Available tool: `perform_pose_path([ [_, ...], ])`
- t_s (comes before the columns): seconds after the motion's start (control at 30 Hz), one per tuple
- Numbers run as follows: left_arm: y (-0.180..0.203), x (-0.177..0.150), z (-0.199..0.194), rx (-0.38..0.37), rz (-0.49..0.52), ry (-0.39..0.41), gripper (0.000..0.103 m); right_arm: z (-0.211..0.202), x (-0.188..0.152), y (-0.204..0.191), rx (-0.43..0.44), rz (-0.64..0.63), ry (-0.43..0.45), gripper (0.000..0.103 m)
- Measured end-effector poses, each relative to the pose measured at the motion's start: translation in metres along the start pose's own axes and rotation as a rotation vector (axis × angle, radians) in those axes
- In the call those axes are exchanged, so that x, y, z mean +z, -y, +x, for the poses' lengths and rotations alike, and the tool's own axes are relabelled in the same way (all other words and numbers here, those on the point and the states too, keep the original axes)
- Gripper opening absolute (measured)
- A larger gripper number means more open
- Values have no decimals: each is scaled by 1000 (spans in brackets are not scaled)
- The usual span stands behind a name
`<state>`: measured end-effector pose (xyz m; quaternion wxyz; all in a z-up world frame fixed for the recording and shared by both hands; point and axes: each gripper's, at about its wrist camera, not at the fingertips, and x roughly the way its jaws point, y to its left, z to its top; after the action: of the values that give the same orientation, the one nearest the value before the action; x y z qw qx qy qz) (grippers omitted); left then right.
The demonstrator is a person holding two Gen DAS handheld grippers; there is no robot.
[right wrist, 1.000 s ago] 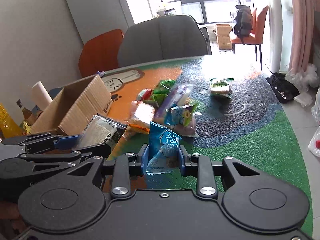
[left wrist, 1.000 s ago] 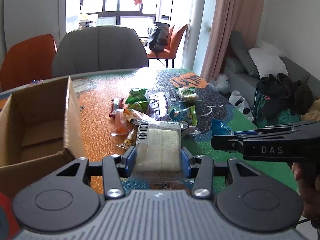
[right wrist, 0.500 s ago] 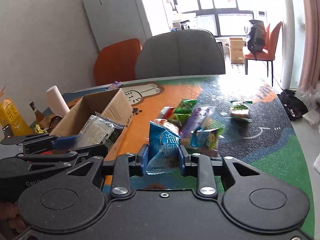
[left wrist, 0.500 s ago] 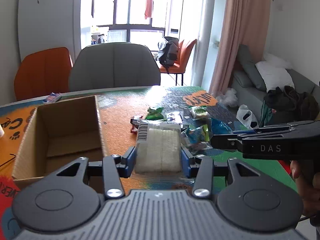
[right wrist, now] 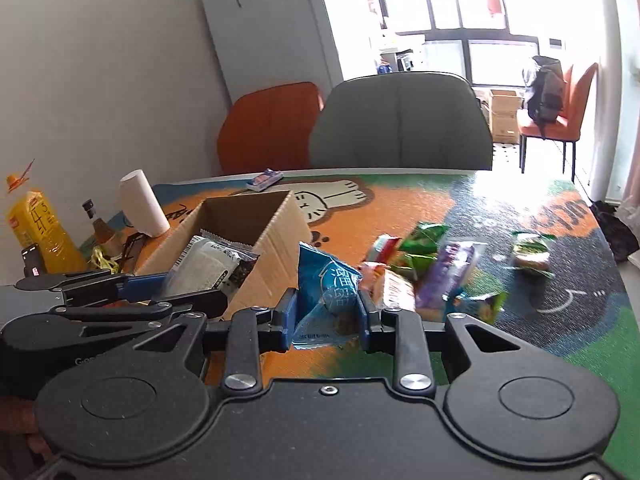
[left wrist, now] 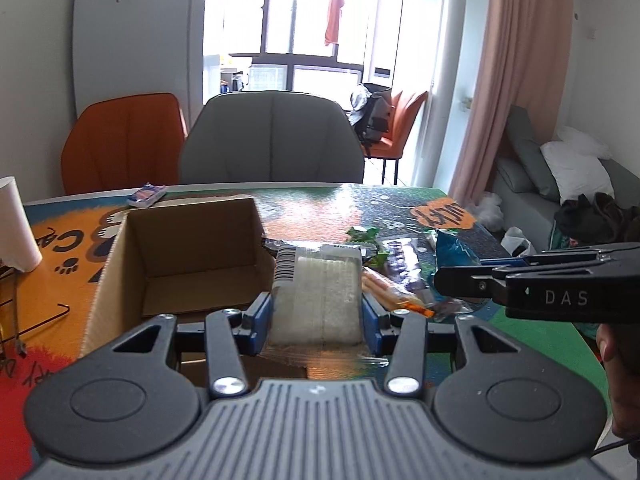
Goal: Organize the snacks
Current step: 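Carry the blue bag with the right gripper while the left carries the bread to the box, then open the left gripper over the box while the right releases the blue bag inside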
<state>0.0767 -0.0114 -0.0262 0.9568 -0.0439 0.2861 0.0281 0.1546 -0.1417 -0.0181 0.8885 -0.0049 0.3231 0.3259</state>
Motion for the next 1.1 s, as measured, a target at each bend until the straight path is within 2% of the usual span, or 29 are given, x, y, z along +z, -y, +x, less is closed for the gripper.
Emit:
perform_pose_path([
  [0.43,-39,3,6,21,-50,7,46,27,14,-33,17,-37,-3,28],
  [0.87,-76,-3,24,36,-102,-26,46,56,24,-57,34,-56,-21,28],
  [0.97,-84,-2,28,38,-114,-29,42,62,26,-63,38,-62,-26,28],
  [1.1,-94,0,30,47,-124,-25,41,69,27,-68,45,-69,-33,29],
])
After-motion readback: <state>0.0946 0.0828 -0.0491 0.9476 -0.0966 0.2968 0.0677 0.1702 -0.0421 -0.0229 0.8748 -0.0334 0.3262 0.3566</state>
